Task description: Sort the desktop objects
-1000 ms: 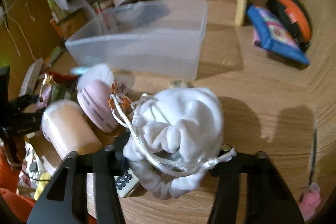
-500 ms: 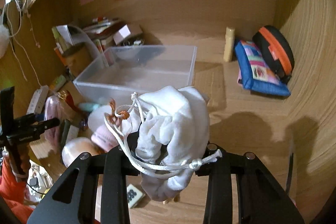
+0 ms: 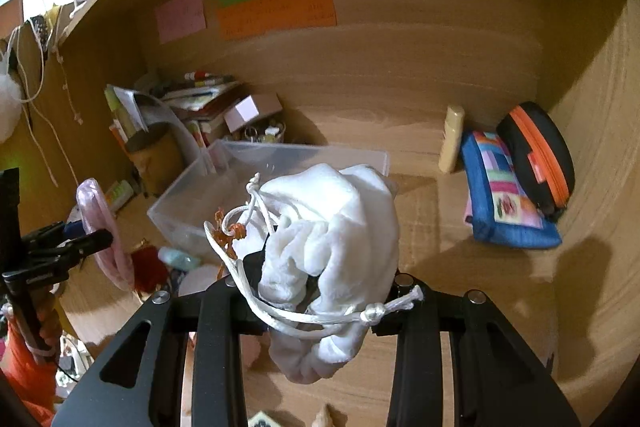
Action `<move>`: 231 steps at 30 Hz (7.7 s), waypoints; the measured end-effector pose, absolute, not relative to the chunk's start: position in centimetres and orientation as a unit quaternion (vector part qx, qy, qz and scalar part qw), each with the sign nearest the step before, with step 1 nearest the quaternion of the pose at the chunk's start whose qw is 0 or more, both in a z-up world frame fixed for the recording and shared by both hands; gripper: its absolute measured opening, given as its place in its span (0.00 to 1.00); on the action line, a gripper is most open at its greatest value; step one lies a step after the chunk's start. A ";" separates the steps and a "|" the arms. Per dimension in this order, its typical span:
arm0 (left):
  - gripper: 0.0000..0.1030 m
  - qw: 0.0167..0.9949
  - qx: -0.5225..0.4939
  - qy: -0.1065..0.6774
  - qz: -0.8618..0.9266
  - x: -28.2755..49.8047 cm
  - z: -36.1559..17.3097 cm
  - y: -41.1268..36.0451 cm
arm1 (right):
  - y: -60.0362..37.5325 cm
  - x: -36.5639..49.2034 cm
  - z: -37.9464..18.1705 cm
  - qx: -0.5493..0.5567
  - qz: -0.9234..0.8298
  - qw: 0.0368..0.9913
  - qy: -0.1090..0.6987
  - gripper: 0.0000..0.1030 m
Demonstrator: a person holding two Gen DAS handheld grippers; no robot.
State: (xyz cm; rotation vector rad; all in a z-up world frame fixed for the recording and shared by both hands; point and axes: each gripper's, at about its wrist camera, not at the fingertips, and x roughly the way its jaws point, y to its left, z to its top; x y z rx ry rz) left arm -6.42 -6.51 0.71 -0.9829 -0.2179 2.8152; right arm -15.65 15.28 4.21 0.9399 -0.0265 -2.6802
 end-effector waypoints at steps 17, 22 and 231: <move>0.62 0.102 -0.336 -0.062 0.934 -15.3 2.7 -4.4 | 12.8 -23.4 2.1 0.371 -0.913 0.167 0.000 0.30; 0.62 0.104 -0.357 -0.046 0.927 -18.0 1.6 -3.3 | 11.6 -25.4 0.1 0.402 -0.899 0.169 0.020 0.30; 0.16 0.107 -0.346 -0.027 0.932 -20.6 2.6 -2.8 | 5.7 -27.5 -0.7 0.404 -0.883 0.219 0.096 0.21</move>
